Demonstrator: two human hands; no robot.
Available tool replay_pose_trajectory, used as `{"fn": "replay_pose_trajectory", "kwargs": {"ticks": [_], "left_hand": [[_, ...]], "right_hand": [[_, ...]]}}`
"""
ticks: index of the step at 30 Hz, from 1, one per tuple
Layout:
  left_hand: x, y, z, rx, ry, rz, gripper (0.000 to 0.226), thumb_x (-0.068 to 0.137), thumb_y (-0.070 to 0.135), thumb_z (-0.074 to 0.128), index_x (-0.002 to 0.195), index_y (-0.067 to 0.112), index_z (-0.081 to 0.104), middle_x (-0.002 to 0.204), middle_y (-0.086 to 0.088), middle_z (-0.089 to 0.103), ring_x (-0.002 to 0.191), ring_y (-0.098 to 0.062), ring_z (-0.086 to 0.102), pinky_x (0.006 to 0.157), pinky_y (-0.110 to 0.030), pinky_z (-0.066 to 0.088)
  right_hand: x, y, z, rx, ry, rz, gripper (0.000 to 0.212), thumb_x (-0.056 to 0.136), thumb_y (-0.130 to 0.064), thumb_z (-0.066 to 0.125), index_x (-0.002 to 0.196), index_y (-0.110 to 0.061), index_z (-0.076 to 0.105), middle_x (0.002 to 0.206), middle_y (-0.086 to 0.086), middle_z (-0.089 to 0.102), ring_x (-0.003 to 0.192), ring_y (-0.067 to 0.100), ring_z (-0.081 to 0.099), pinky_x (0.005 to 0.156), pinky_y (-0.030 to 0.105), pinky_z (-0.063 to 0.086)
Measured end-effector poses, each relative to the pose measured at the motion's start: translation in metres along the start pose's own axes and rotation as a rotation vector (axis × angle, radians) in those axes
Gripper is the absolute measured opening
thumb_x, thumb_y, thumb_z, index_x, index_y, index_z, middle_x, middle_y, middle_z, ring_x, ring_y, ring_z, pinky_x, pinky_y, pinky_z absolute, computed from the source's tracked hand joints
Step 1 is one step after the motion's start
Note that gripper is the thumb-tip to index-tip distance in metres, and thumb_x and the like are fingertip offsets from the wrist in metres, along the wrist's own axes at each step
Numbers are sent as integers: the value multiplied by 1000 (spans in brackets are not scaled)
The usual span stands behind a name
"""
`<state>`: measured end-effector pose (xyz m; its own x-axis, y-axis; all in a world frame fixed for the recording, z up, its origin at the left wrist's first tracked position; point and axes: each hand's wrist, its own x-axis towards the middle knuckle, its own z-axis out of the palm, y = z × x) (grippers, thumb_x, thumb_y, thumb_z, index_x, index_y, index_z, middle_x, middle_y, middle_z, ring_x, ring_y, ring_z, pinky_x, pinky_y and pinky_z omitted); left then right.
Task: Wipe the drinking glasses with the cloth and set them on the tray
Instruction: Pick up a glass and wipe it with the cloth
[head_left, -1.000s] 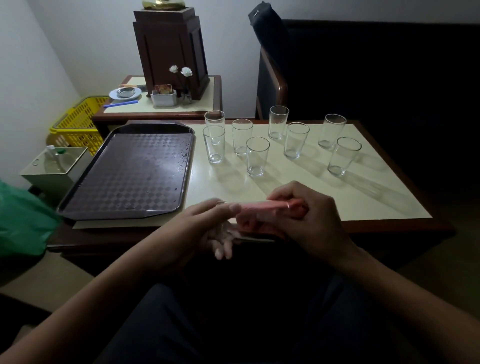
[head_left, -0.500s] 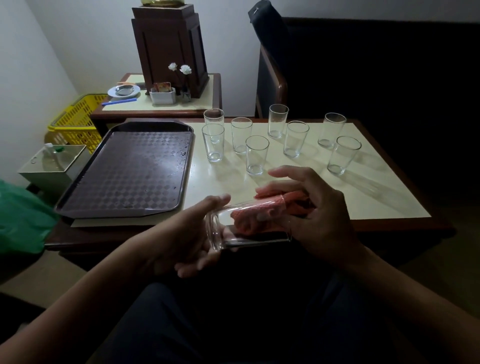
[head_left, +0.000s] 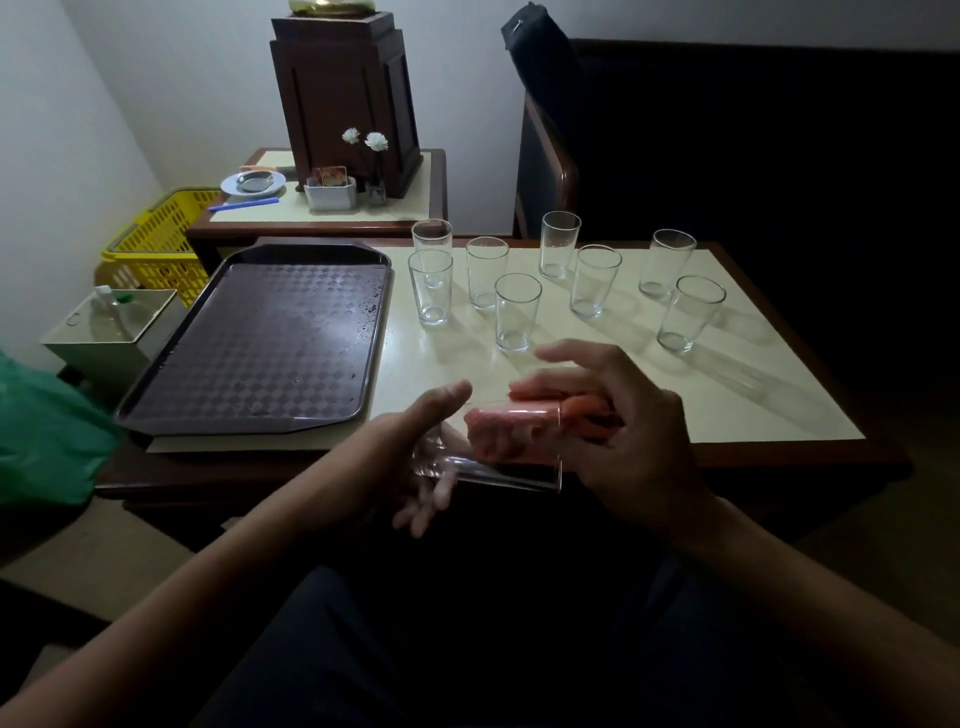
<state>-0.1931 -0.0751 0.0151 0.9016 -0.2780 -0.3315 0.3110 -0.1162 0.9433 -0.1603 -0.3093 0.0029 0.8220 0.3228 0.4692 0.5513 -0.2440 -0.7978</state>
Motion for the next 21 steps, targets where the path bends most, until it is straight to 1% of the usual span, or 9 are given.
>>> {"fn": "replay_pose_trajectory", "kwargs": {"ticks": [2,4,6,9,12,15,17,19,21], "left_hand": [[-2,1,-1,-29,5,6,54,92,61,59,88,7,64,68,-21,63,46,-27,57,42,-26,42],[-7,4,-4,-47,46,126,39,90,38,72,113,8,63,91,-22,72,67,-32,70,61,-31,58],[-13,6,-6,-32,50,243,49,87,11,80,131,19,59,111,-16,72,88,-36,75,78,-35,62],[-13,4,-3,11,62,355,60,80,-3,76,133,12,55,110,-17,71,85,-31,74,75,-32,61],[-6,4,-4,62,101,293,47,87,15,81,129,8,59,93,-20,74,73,-31,72,71,-34,60],[2,-2,-7,-129,69,86,67,85,44,72,123,-9,57,83,-25,70,58,-28,65,54,-29,52],[3,-4,-4,-205,42,25,64,86,47,65,121,-7,59,80,-22,67,55,-24,63,52,-26,49],[-1,-2,-4,-219,39,111,48,87,32,69,120,-3,62,86,-20,70,65,-23,68,59,-24,55],[-5,1,-6,-93,71,264,45,84,10,82,125,6,63,105,-18,74,86,-25,75,75,-27,60]], "right_hand": [[-2,4,0,-37,-5,-40,65,79,-3,92,132,-23,62,112,-9,81,110,5,76,87,26,64],[1,3,2,119,14,161,63,78,-8,93,131,-24,63,107,-3,82,104,11,78,79,31,66],[8,1,4,319,14,422,55,75,-16,92,124,-21,68,100,8,81,92,22,79,71,36,65],[11,5,5,565,-79,672,31,74,-18,89,102,-12,76,90,13,79,80,31,75,72,43,62],[6,8,4,287,-6,422,22,83,-13,89,103,-14,80,95,7,82,84,32,79,79,49,66],[6,8,-4,-126,-10,-245,29,84,-5,89,111,-7,80,114,5,81,108,16,78,92,38,64],[6,10,-8,-248,-45,-500,28,82,0,90,108,1,80,118,11,79,113,18,76,94,34,62],[5,13,-6,-149,-12,-348,27,82,-1,89,107,-5,81,116,7,80,110,17,77,91,33,63],[6,11,1,162,26,96,27,82,-2,88,104,-15,81,104,3,83,96,15,80,79,32,65]]}}
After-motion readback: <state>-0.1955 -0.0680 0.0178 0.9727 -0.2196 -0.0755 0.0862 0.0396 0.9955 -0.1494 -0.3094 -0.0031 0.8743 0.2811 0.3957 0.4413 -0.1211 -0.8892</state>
